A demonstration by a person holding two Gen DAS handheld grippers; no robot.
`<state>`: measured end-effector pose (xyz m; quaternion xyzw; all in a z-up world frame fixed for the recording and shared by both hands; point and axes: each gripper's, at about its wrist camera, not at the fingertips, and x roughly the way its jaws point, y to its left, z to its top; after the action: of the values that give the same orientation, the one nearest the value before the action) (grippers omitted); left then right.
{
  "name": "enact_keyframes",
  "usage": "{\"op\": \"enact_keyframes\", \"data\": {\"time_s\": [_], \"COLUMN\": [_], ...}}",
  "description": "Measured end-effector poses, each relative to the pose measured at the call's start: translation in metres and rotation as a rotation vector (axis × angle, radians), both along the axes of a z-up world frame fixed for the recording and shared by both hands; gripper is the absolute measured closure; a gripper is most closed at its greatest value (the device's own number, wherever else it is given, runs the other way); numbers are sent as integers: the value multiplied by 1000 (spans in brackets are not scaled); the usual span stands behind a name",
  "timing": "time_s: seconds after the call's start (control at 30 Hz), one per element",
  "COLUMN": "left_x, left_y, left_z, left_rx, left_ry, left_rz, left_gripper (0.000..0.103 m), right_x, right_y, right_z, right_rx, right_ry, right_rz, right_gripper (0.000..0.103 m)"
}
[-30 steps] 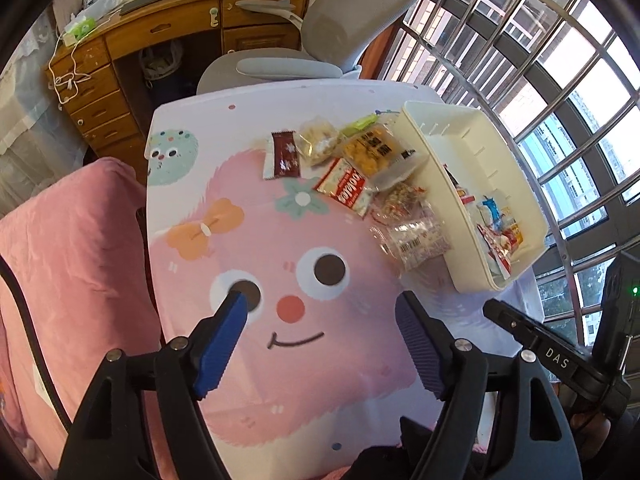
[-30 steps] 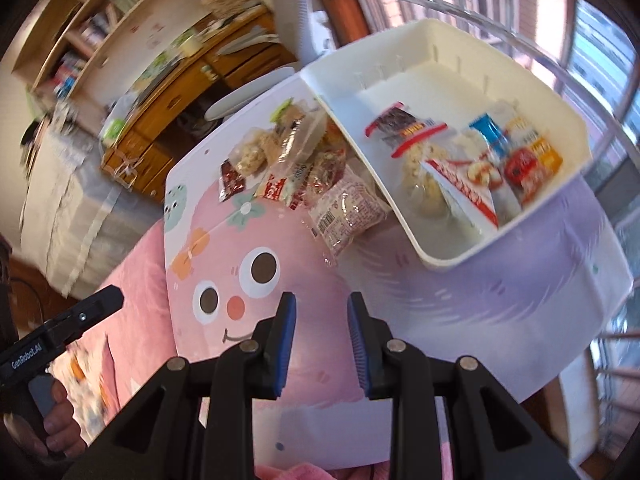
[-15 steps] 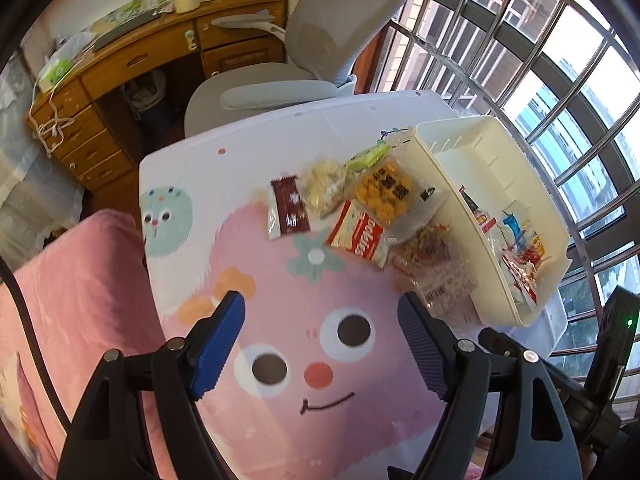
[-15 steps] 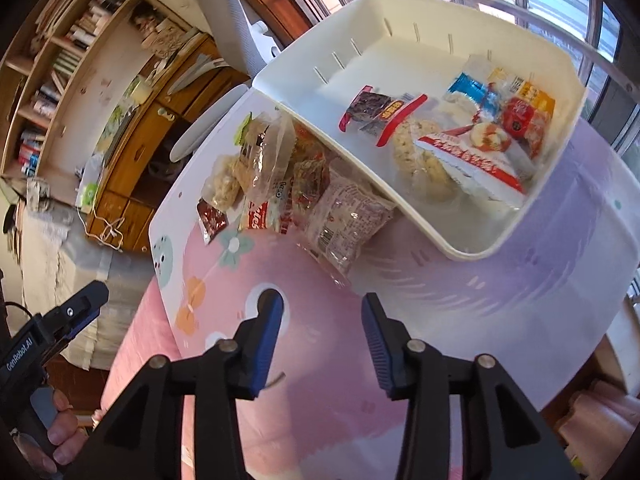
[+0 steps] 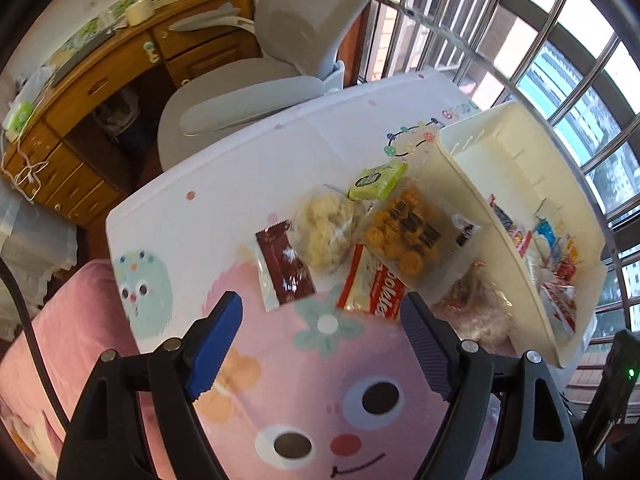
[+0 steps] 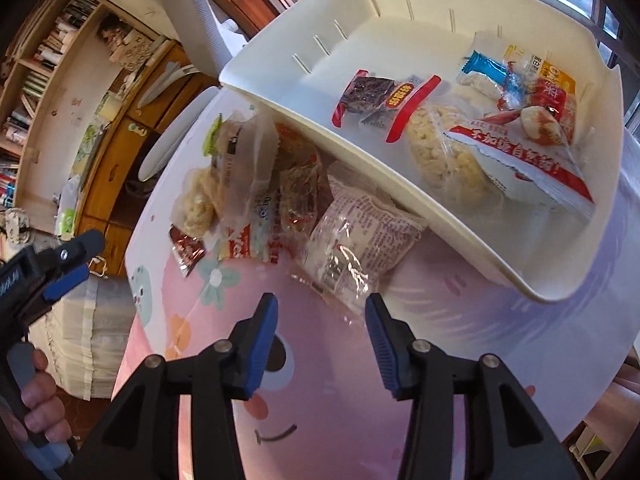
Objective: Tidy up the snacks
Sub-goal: 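Grasp the clear puffed-snack bag with the left gripper while the right gripper grasps the purple-print bag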
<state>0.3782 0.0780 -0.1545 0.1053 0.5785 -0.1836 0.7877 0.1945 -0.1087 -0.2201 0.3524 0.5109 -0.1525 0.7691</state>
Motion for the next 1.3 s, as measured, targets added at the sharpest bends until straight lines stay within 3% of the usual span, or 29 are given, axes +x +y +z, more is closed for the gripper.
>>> {"op": "enact_keyframes", "data": {"time_s": [0.27,0.47,0.8,1.13,1.23,1.3], "left_x": [33,47,66,76,76,77], "left_y": [-13,-21,-28,-31,-32,-33], "left_z": [-43,-67,-94,-113,-116,-117], "left_rx": [38,36,12,39,42,22], "left_ry": [39,14,5,-7,-20,-15], "left_rz": [-26,-49,-50,-39,-33,-33], "left_gripper": [23,23,23,23,25,34], "right_x": [14,22,31,42,46,47], "right_y": [2,-4,-9,-5,-3,-2], "right_z": [-20,-36,-43,-43,-44,-44], "right_rx": [-42,-36,-71,-142,-155,-164], "right_ry": [32,62,76,81,83,86], "right_rz": [-36,-54,-36,16,26,34], "right_gripper": [47,46,42,39,38,38]}}
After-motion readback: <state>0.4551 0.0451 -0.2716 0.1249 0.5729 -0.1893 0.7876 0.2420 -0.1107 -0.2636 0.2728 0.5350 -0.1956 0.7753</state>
